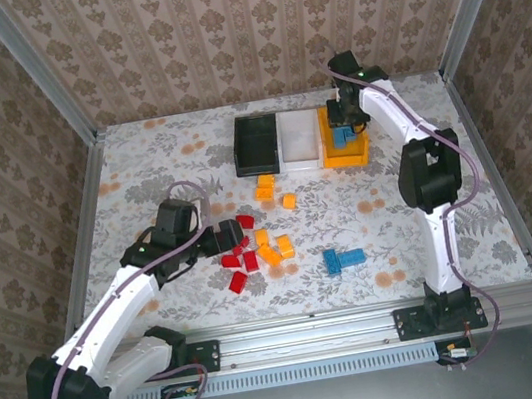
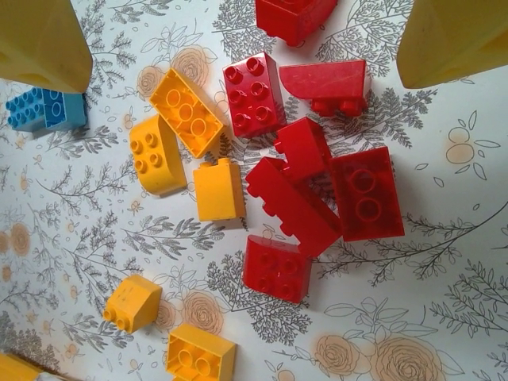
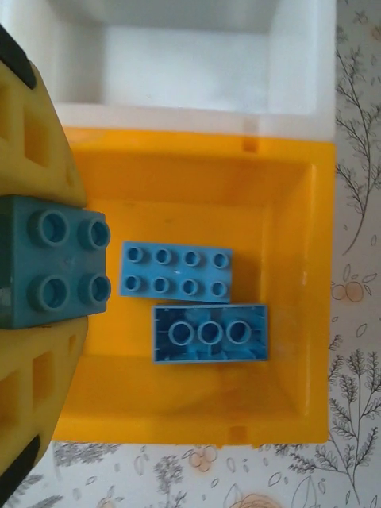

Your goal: Sort the legos into containers by color

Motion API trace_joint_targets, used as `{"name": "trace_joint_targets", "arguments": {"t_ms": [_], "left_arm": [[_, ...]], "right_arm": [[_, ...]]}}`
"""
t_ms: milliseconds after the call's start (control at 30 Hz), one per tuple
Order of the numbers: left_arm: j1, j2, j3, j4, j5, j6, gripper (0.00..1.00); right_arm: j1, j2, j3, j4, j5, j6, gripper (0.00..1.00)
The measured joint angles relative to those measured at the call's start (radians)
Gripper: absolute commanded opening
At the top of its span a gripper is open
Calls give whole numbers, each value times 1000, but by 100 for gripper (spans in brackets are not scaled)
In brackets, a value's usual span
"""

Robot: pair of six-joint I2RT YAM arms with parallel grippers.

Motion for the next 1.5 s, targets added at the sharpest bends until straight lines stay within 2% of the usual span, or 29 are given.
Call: {"name": "trace_joint_targets", "arguments": {"t_ms": [67,100,367,500,633,800,967,1033,1267,1500], "left_arm": [[-5,2,-5,-1,0,0,100],[-10,5,-8,-4,0,0,100],[-11,7,-26,-17,-4,0,100],[-12,23,-26,-17,-4,0,100],[-25,47,-26,-16,-6,3,100],[-30,65,-26,-8,-7,20,100],[-36,98,-26,14,-5,30,100],[-43,108,-26,25,-3,31,100],[-64,115,-26,35,-3,38,100],[-68,81,-28,35,-4,38,100]], "right_arm": [[-1,28,22,4,0,2,52],[-1,34,26,3,0,5,53],[3,25,66,-1,-2,5,56],[17,-64,8,-32,-12,5,59],[69,-291,-195,-55,-26,8,64],[176,-624,-597,-61,-54,50,71],[254,-801,-974,-34,-86,179,74],[291,-842,-1071,-35,-88,229,74],[552,-932,-1180,-18,-92,401,72],[695,-986,-1320,39,-110,565,73]]}}
